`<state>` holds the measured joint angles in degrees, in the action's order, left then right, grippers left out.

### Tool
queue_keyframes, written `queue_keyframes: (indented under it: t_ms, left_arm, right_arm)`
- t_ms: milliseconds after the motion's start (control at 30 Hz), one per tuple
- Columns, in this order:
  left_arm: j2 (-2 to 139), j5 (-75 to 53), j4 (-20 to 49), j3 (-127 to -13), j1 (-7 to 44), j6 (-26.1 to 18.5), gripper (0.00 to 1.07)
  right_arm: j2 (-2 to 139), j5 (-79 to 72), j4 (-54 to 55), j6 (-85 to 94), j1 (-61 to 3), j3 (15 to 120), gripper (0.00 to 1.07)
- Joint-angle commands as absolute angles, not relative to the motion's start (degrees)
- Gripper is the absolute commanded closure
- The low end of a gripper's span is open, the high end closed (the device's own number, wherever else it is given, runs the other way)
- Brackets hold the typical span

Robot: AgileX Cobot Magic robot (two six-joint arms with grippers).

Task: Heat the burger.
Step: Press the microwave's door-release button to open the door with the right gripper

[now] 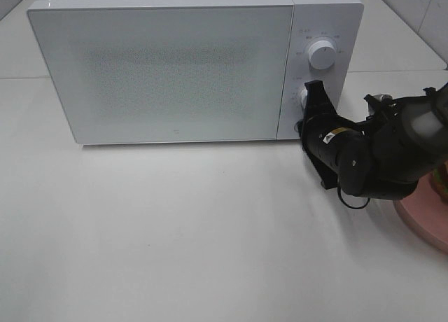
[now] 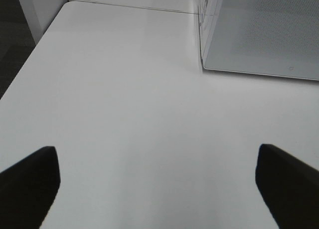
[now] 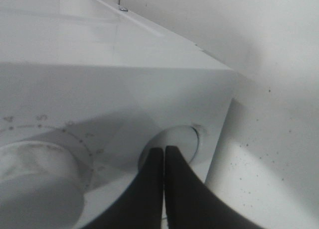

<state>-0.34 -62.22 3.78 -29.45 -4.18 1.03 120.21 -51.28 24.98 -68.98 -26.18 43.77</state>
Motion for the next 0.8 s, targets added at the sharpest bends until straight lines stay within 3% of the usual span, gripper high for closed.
queue_keyframes:
  t_ms: [33,800]
  left_arm:
    - [-0.9,-61.3,4.0,-29.5,-4.0,1.1,0.07]
    - [-0.9,-61.3,4.0,-29.5,-4.0,1.1,0.07]
  right_arm:
    - [120.0,-53.5,24.7,-69.2,-25.9,44.5,1.07]
    - [120.6,-56.5,26.2,-69.2,-25.9,47.0,1.07]
